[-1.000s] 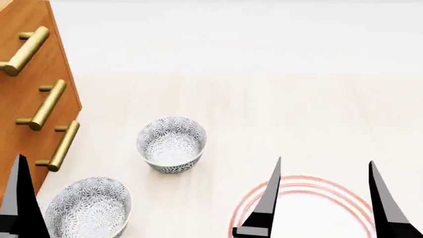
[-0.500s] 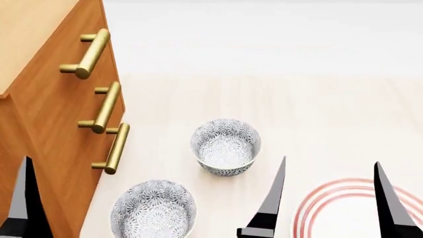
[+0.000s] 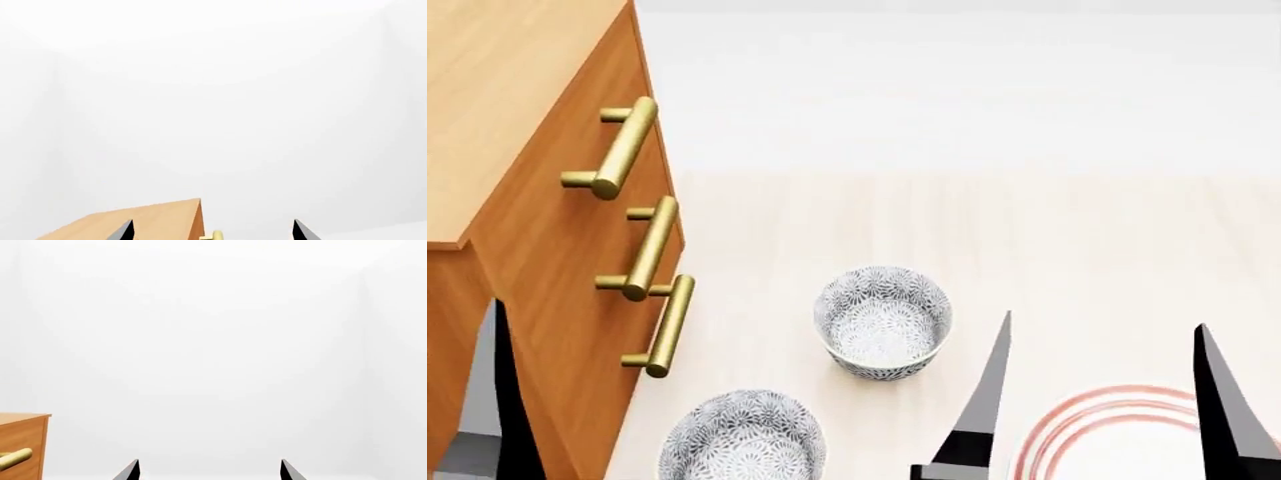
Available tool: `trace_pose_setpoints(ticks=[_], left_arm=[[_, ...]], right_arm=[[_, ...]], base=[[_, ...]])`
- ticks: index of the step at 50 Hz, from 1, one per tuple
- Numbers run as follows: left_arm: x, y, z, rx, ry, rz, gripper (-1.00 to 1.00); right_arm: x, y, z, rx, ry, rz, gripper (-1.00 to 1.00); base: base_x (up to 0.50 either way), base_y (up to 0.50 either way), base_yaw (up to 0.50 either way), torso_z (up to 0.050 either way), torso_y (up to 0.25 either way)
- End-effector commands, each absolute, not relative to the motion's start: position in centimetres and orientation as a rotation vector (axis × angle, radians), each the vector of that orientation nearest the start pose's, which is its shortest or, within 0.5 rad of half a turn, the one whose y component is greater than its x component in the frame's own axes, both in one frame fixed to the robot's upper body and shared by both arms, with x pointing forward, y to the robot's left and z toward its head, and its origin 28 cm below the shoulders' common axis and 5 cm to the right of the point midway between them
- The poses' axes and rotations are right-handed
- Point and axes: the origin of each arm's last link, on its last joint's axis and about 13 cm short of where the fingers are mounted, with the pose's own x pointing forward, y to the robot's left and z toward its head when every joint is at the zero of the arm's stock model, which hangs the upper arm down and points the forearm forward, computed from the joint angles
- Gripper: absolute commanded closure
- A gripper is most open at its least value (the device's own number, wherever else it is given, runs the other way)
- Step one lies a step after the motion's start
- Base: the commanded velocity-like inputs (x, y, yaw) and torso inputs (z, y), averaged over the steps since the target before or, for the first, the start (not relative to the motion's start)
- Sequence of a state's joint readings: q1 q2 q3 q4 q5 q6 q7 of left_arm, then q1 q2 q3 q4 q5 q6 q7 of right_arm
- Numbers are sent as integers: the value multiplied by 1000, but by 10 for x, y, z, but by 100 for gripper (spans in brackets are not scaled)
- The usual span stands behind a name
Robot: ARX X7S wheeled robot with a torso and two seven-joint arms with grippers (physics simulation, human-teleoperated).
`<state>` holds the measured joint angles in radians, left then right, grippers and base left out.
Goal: Open the top drawer of the cabinet.
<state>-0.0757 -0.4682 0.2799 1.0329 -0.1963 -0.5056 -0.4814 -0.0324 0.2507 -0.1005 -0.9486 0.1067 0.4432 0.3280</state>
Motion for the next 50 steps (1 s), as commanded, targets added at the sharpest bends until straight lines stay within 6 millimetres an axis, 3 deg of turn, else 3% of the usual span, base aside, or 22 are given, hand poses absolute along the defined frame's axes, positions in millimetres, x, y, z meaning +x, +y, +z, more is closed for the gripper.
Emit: trace_pose_setpoints(ticks=[1,17,18,19,39,50], left_arm=[[154,203,186,178,-516,-51,-100],[172,203,210,420,-556,-67,-100],[207,196,206,641,-506,-97,-100],[216,199,221,780,-524,-44,-100],[232,200,225,903,-485,-34,-100],[251,203,218,983,-377,-50,-100]], right_arm=[[158,-102,166,-52,-468,-82,-100],[157,-101,169,-44,-478,-59,-100],[155,-102,171,-39,-488,-58,-100],[156,-102,171,-39,-488,-58,-100],[155,-103,172,-37,-490,-62,-100],[154,-103,173,-35,-493,-66,-100]], base=[[0,0,0,50,0],[0,0,0,50,0],[0,0,0,0,0],[0,0,0,0,0],[0,0,0,0,0],[0,0,0,0,0]])
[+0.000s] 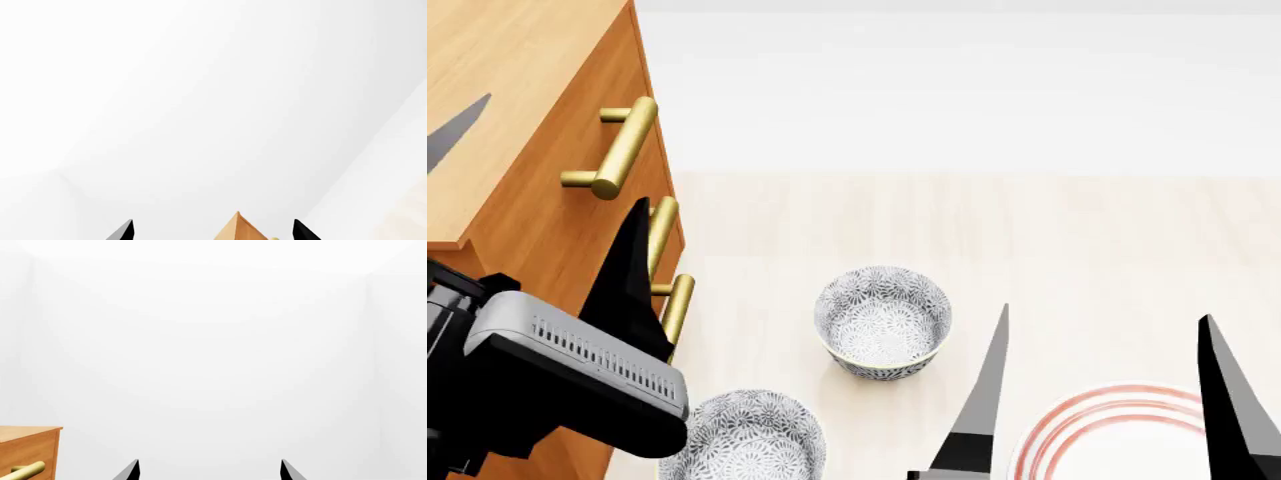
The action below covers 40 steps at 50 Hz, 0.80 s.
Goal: Open the top drawer of the cabinet.
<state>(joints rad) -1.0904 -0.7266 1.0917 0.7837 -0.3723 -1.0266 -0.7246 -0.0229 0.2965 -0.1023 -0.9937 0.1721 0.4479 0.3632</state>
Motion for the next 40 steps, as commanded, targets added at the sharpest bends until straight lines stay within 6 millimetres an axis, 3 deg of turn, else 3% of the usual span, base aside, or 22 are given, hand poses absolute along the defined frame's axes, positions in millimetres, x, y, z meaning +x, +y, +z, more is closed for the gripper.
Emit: trace_pose_setpoints(ticks=[1,26,40], left_arm=[[254,203,218,995,-376,-48,-100],[294,197,203,1177,-213,-72,-100],[313,203,206,1261,-146,-17,-100]], right_arm=[[154,-104,173,-35,-493,-65,-100],[154,-103,173,-35,-493,-65,-100],[153,-103,173,-33,-493,-70,-100]], base=[[0,0,0,0,0],[0,0,0,0,0],[0,0,0,0,0]])
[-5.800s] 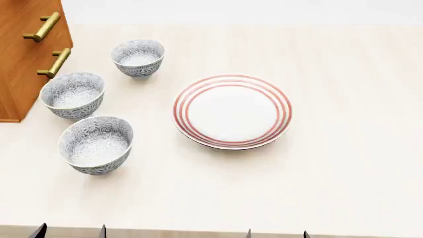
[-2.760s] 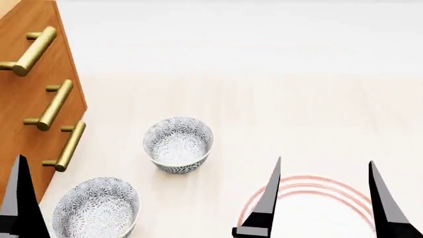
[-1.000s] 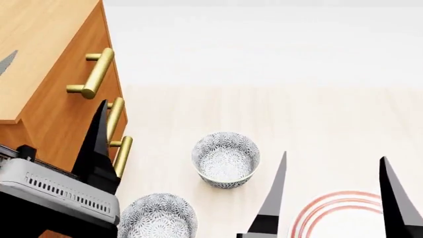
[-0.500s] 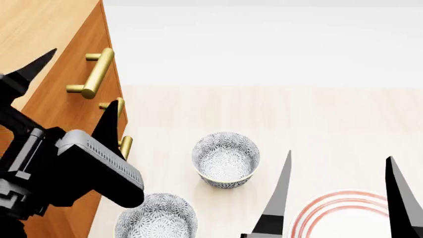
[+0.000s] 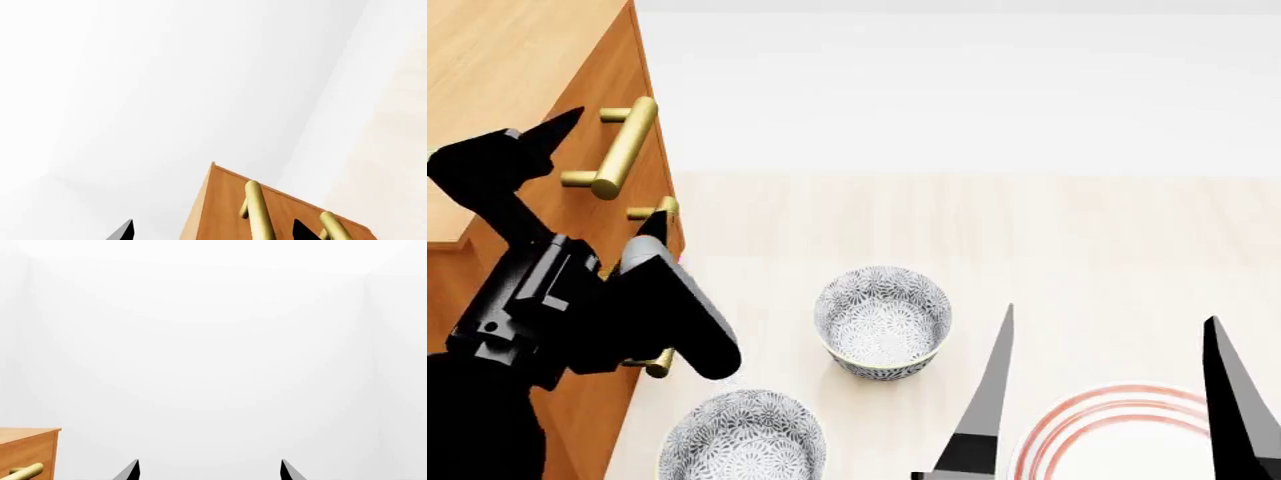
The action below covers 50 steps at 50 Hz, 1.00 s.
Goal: Open the top drawer of the cabinet.
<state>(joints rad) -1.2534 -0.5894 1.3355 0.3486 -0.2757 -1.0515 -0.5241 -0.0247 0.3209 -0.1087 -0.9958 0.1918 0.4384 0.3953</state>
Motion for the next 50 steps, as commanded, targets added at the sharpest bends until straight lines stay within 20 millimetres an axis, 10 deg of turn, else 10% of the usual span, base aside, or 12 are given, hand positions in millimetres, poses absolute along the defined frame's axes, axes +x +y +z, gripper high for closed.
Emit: trace_pose_setpoints(ticks=[1,50], left_arm=[[314,203,207,1266,-142,-15,-100],[360,203,193,1430,-2,8,-100]], right_arm=[[153,-103,173,-33,-493,-70,-100],[153,-104,174,-23,-500,-71,-100]], base=[[0,0,0,0,0],[0,0,0,0,0]])
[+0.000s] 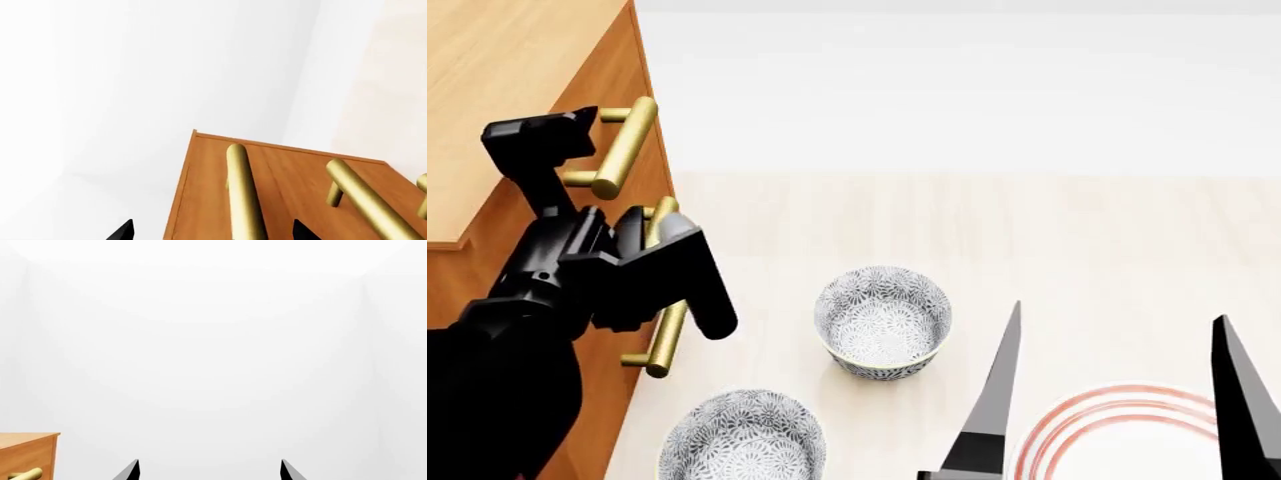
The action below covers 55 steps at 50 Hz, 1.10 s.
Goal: Open the top drawer of the cabinet.
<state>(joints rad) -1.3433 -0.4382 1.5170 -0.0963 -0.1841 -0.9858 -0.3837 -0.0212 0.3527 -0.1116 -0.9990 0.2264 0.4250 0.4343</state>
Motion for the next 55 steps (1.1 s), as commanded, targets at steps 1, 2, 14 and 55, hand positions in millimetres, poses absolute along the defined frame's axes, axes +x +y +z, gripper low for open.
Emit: trace_pose_setpoints(ticks=[1,2,14,55], left_arm=[[361,204,192,1431,5,10,-100],[362,204,192,1434,5,10,-100],[370,202,191,1415,24,23,-100],[381,205,179,1461,89,39,100]], right_arm=[[153,-104,174,-22,-500,-70,-100],[153,-104,175,-22,-501,-70,-100],[154,-103,173,-19,-497,-64,-100],[155,-102,174,-13,-513,-57,-100]], base=[[0,0,0,0,0],[0,0,0,0,0],[0,0,0,0,0],[0,0,0,0,0]])
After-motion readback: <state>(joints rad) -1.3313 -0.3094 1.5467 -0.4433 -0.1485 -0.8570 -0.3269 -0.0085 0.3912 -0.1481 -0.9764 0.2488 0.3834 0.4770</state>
